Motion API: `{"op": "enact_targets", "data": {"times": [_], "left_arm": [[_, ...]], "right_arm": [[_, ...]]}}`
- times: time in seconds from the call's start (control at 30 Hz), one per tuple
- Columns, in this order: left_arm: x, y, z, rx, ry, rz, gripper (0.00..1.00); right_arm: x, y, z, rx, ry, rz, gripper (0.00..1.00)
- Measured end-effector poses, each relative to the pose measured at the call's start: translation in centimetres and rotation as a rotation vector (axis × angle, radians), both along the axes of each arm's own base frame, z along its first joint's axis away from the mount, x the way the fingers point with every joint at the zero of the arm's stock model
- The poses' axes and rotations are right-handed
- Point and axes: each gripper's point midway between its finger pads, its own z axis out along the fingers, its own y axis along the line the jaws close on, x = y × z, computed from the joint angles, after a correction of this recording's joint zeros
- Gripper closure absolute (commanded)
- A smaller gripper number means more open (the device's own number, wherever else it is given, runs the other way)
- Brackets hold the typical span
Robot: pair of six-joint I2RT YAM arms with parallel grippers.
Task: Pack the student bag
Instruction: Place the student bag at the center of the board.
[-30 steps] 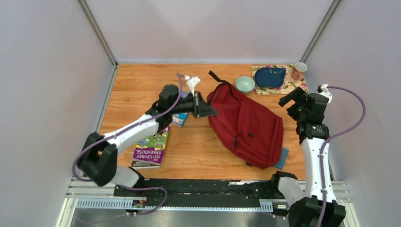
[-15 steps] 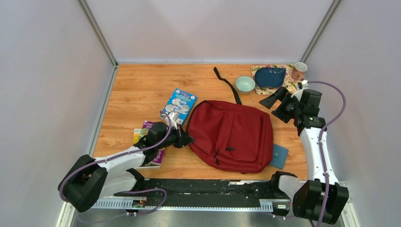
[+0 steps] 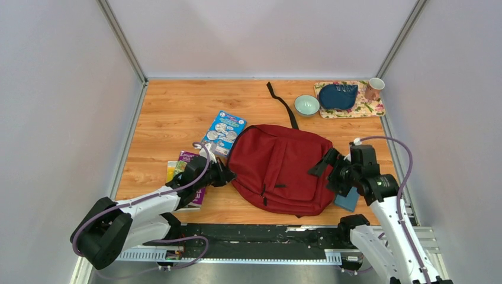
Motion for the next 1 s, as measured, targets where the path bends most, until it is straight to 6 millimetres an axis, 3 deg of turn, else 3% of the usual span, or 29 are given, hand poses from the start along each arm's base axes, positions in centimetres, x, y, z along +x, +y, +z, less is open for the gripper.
{"op": "enact_targets", "data": {"times": [0.2, 0.33, 0.43, 0.6, 0.83, 1.0], "left_arm": [[0.2, 0.3, -0.2, 0.011, 0.000, 0.019, 1.00], [0.4, 0.4, -0.2, 0.011, 0.001, 0.039, 1.00], [0.5, 0.5, -0.2, 0.006, 0.007, 0.054, 1.00], [0.5, 0.5, -0.1, -0.003, 0.015, 0.068, 1.00], [0.5, 0.5, -0.1, -0.011, 0.023, 0.086, 1.00], [0.5, 0.5, 0.1, -0.021, 0.019, 0.094, 1.00]], "right_arm": [[-5.0, 2.2, -4.2, -0.004, 0.169, 0.122, 0.06], [-7.3, 4.0, -4.8, -0.002, 0.221, 0.225, 0.02], [-8.1, 5.2, -4.8, 0.063, 0.233, 0.242, 0.01], [-9.8, 5.9, -6.7, 0.163, 0.308, 0.205, 0.01], [-10.3, 6.7, -5.7, 0.217, 0.302, 0.223, 0.01], [-10.2, 6.5, -8.6, 0.181, 0.342, 0.189, 0.01]]}}
